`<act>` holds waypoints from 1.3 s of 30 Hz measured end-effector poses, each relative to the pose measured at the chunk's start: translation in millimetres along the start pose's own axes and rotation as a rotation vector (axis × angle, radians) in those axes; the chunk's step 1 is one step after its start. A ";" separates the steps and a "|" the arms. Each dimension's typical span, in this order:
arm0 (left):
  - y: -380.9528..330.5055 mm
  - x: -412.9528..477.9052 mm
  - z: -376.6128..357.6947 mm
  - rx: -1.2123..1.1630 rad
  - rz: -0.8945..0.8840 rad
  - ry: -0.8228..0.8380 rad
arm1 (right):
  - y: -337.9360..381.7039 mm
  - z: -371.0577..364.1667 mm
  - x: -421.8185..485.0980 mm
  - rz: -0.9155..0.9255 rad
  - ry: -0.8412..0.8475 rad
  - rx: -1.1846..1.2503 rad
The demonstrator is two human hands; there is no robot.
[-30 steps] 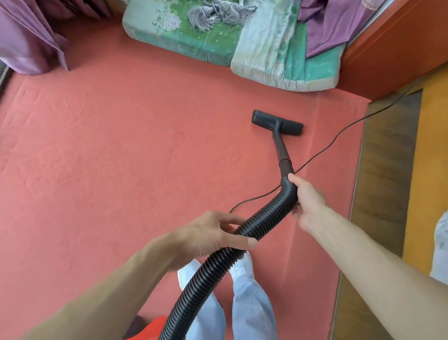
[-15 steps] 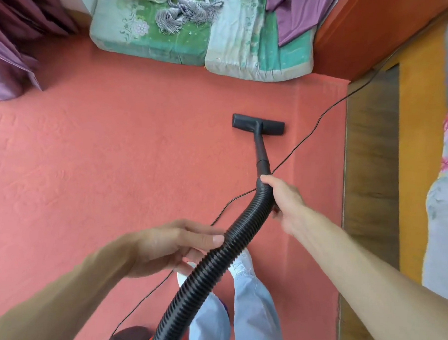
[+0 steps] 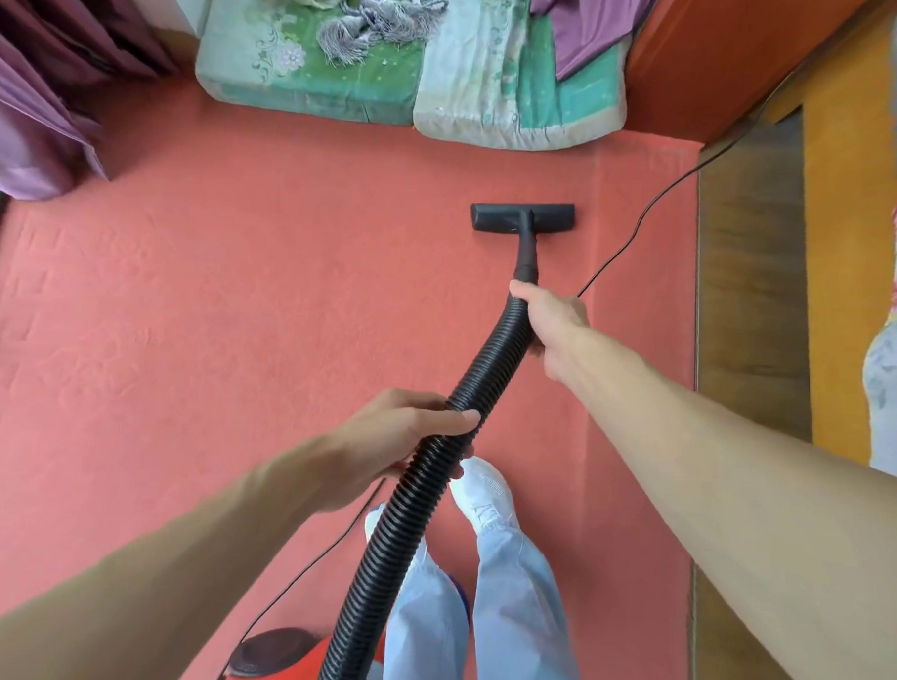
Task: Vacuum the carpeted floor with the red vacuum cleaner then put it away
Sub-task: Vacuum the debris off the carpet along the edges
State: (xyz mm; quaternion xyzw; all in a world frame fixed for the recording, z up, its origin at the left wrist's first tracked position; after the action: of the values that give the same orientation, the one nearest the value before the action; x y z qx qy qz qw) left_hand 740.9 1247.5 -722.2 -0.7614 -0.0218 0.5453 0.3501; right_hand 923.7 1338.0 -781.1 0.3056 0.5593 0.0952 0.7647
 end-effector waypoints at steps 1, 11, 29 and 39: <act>-2.1 -5.2 -2.4 -0.004 -0.017 0.012 | 4.2 3.8 -9.6 0.017 -0.018 0.011; 14.4 -117.5 -63.3 0.041 0.008 0.635 | -75.2 80.6 -173.3 -0.146 0.068 0.327; 80.3 -97.4 -327.0 -0.043 0.086 0.390 | -186.4 319.5 -145.3 -0.244 -0.066 0.003; 97.8 -51.8 -376.8 -0.083 0.097 0.554 | -179.6 329.8 -112.5 -0.085 -0.027 -0.138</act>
State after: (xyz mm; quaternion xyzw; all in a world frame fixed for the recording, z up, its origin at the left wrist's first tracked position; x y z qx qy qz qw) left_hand 1004.5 960.4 -674.0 -0.8951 0.0890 0.3313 0.2846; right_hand 1149.7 1021.4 -732.6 0.2293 0.5533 0.0968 0.7949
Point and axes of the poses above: each hand's wrist, its own x-axis towards the middle knuckle, its own z-axis out of the back of the hand, y = z × x, the point moved 9 cm from there along x, towards the middle knuckle, and after that the axes turned 2 degrees about x, right-handed, at the moved point
